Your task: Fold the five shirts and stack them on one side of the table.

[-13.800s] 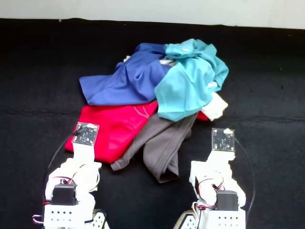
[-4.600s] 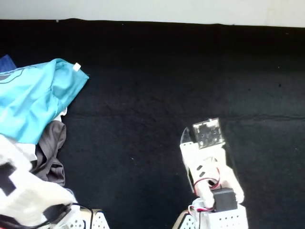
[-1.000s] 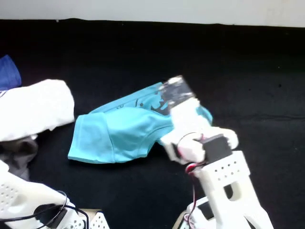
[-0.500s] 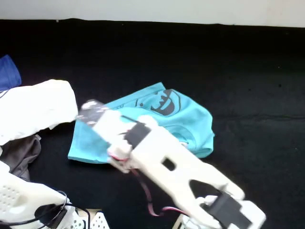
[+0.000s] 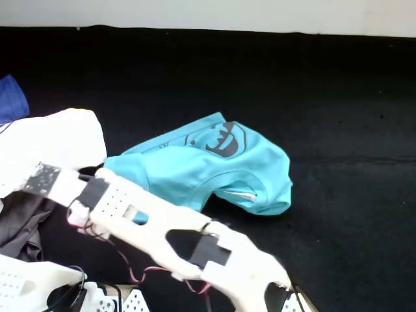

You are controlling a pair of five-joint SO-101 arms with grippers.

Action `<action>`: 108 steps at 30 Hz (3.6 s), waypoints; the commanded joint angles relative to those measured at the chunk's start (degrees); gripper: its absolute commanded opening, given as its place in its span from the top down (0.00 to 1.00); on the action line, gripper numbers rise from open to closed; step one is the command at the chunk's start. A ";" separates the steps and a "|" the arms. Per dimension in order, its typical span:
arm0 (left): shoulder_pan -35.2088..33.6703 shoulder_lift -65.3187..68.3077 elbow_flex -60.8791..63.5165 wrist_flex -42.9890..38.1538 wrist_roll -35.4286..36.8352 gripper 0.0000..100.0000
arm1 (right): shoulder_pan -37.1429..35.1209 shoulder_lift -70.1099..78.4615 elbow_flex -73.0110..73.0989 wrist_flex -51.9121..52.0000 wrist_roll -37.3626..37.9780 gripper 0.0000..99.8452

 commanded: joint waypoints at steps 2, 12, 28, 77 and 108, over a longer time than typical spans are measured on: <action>-3.47 0.48 -2.07 0.09 0.26 0.71 | -1.45 4.70 -7.78 -0.66 0.00 0.65; -5.32 0.84 -2.07 0.09 0.26 0.71 | 4.18 16.48 -17.19 3.03 0.44 0.84; 5.93 0.84 2.59 0.53 0.53 0.71 | 27.65 16.57 -66.42 27.65 0.44 0.99; 109.67 2.95 23.96 -41.67 45.45 0.71 | 124.53 -99.03 75.82 -2.42 32.44 0.99; 104.84 34.59 -52.97 2.64 33.23 0.99 | 98.33 -98.51 59.91 4.26 14.59 0.99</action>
